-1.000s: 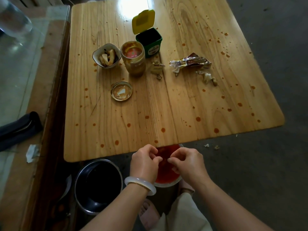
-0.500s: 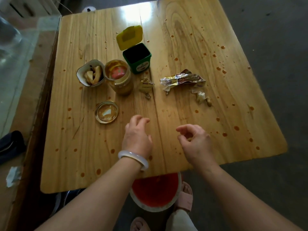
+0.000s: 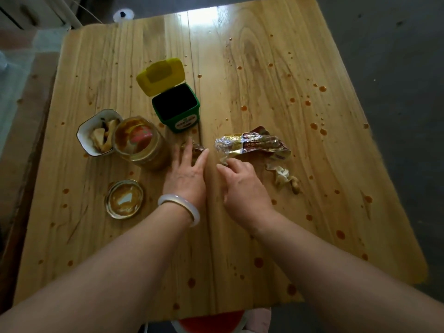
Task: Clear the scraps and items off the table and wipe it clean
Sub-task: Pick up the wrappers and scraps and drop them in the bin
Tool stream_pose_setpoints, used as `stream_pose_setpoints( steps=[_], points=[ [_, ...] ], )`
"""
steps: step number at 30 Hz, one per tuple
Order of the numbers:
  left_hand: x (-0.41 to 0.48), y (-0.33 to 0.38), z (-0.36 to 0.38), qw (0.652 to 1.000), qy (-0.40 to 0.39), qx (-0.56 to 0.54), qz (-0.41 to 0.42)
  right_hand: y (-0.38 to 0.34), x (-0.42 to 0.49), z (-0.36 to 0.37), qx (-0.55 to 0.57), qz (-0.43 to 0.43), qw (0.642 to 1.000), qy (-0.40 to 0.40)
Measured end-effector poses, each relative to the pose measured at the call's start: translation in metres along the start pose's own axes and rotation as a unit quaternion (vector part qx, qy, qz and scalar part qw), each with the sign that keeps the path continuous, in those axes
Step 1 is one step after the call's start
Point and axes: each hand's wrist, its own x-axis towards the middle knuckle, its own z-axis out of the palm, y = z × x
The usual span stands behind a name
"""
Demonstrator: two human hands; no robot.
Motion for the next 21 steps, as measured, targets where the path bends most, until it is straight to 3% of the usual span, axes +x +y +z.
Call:
stream_pose_setpoints(
  steps=[6, 14, 21],
  points=[
    [0.007, 0.002, -0.003, 0.999, 0.035, -0.018, 0.007, 0.002, 0.020, 0.005, -0.063, -0.004, 0.998, -0.020],
    [-0.009, -0.004, -0.001, 0.998, 0.055, -0.013, 0.037, 0.008, 0.014, 0.019, -0.077, -0.080, 0.991, 0.072],
    [-0.039, -0.008, 0.004, 0.993, 0.040, -0.110, 0.025, 0.009, -0.016, 0.026, -0.048, -0.088, 0.992, 0.074]
  ],
)
